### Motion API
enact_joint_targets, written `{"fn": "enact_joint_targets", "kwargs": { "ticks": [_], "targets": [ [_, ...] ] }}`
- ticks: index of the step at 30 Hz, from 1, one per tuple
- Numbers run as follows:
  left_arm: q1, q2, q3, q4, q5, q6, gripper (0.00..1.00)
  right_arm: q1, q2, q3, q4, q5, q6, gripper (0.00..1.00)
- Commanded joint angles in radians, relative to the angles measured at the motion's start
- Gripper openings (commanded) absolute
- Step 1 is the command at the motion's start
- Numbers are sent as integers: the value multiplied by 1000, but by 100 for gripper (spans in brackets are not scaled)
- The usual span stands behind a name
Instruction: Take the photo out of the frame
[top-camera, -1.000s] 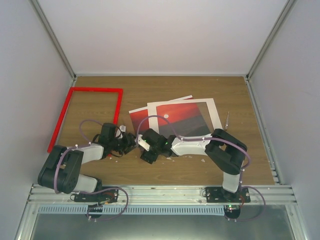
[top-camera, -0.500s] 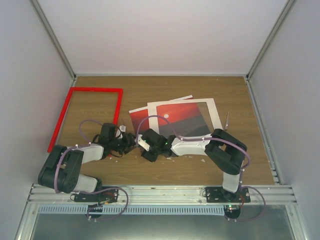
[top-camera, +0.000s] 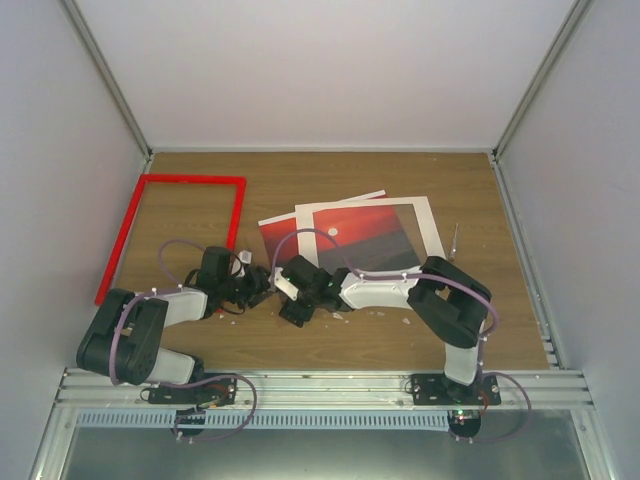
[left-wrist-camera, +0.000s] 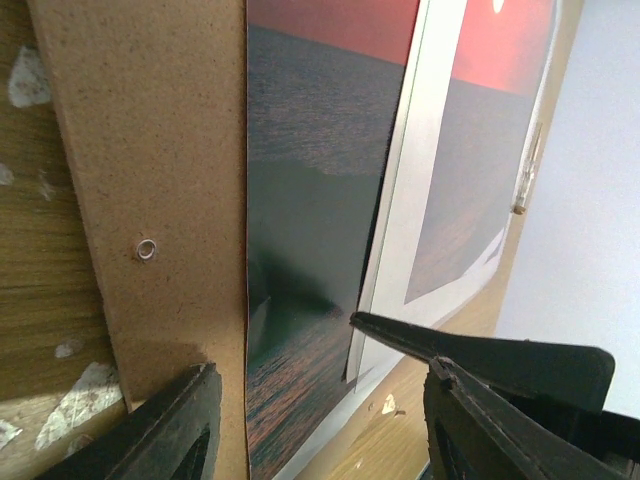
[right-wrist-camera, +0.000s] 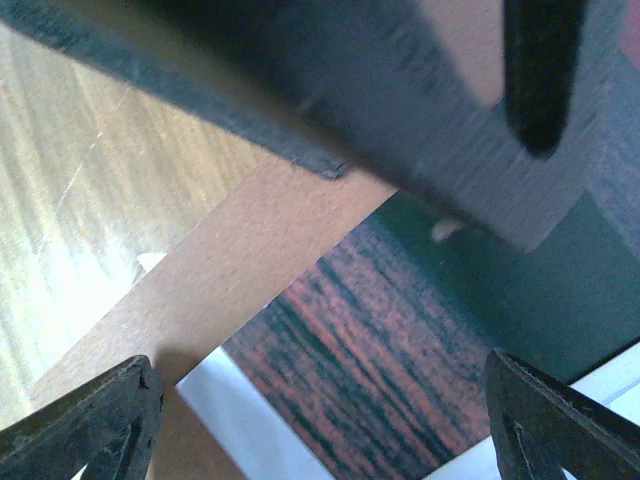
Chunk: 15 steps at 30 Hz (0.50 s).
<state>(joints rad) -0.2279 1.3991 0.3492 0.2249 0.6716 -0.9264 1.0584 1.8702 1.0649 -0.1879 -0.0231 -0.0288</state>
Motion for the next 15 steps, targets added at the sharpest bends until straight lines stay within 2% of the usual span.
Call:
{"fn": "enact_joint_targets", "kwargs": {
  "ticks": [1, 11, 15],
  "targets": [
    [7, 32, -34, -44, -62, 16, 57, -2, 55, 39, -35, 21, 4, 88],
    [6, 32, -49, -37, -63, 14, 57, -2, 89, 66, -92, 90, 6, 81],
    [7, 35, -49, -39, -62, 16, 57, 0, 69, 66, -132, 3, -16, 87]
  ]
}}
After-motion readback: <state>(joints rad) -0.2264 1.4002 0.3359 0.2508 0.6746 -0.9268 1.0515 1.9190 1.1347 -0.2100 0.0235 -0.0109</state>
